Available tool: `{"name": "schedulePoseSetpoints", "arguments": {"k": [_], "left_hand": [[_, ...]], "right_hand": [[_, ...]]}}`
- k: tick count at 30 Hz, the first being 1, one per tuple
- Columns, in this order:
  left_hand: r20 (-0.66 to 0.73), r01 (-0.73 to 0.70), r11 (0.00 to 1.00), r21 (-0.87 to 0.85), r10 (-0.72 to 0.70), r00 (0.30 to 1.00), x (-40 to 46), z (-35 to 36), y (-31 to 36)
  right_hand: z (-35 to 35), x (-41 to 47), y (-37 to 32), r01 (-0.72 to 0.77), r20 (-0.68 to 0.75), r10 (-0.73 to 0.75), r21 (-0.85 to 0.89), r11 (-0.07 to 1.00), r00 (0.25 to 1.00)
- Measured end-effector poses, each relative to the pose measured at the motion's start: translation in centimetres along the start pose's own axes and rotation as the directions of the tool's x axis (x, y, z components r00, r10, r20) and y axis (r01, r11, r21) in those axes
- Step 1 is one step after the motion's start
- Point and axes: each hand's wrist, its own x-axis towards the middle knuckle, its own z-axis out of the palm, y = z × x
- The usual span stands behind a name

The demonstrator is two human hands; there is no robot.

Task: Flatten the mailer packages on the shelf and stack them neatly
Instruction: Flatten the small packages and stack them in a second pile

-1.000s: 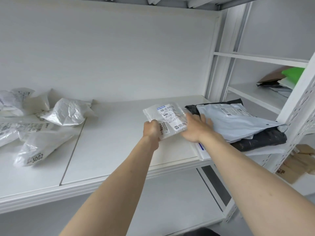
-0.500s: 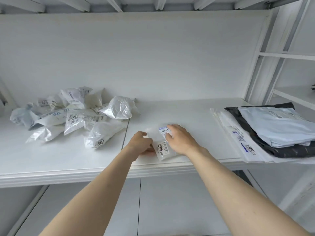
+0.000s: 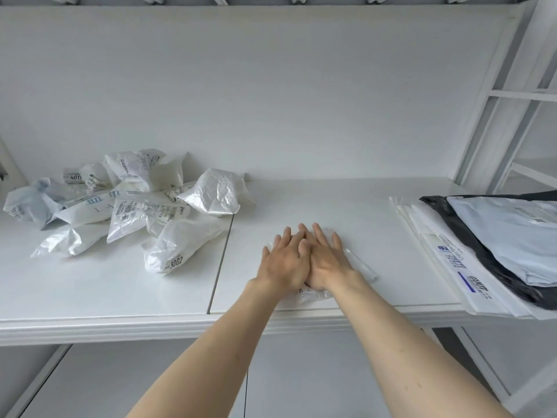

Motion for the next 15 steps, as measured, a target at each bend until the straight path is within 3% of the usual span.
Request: {"name": "schedulePoseSetpoints", "arguments": {"k": [11, 15], "left_hand": [[0.068, 0.011, 0.987, 0.163, -0.022, 0.997, 0.2, 0.0, -0.4], [0.023, -0.002, 0.983, 0.184, -0.002, 1.0, -0.5, -0.1, -0.5]], "right_hand": [[0.7, 0.7, 0.2, -0.021, 0.086, 0.018, 0.035, 0.999, 0.996], [0.7, 0.6, 0.1, -0.045, 0.072, 0.043, 0.036, 0.998, 0.996]]}}
